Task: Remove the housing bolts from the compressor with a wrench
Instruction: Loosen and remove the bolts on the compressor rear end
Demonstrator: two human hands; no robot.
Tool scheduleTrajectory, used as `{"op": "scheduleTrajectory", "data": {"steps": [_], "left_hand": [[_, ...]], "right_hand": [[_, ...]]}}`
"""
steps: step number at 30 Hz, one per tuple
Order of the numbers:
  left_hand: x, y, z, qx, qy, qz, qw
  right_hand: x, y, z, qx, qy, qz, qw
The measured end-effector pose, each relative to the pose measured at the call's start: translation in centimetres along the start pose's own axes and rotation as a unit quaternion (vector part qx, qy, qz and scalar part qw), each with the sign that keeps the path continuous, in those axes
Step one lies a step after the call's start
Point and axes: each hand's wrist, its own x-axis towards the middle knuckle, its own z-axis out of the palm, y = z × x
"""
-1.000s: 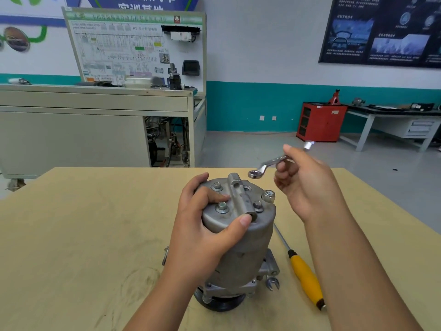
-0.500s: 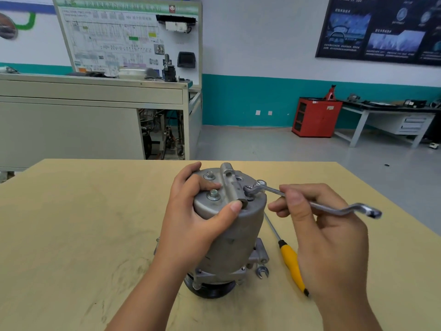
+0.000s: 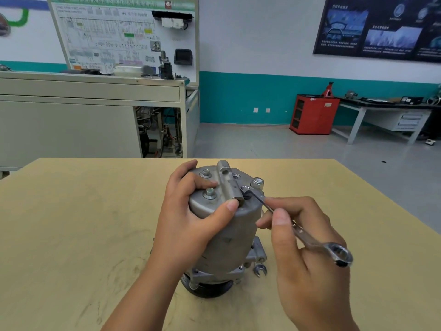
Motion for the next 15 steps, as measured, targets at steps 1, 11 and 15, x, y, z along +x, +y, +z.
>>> {"op": "scheduleTrajectory", "data": {"steps": [1, 11, 15], "left_hand": [[0.0, 0.0, 0.0, 0.0, 0.0, -0.001, 1.0], [0.0, 0.0, 0.0, -0.006, -0.002, -0.007, 1.0], [0.0, 0.0, 0.0, -0.007, -0.002, -0.007, 1.0]], "right_hand": [[0.0, 0.1, 0.0, 0.049, 0.005, 0.029, 0.998], [4.2, 4.8, -0.2, 0.273, 0.039, 0.363, 0.89], [6.7, 5.7, 1.7, 0.261, 0.016, 0.413, 0.872]]}}
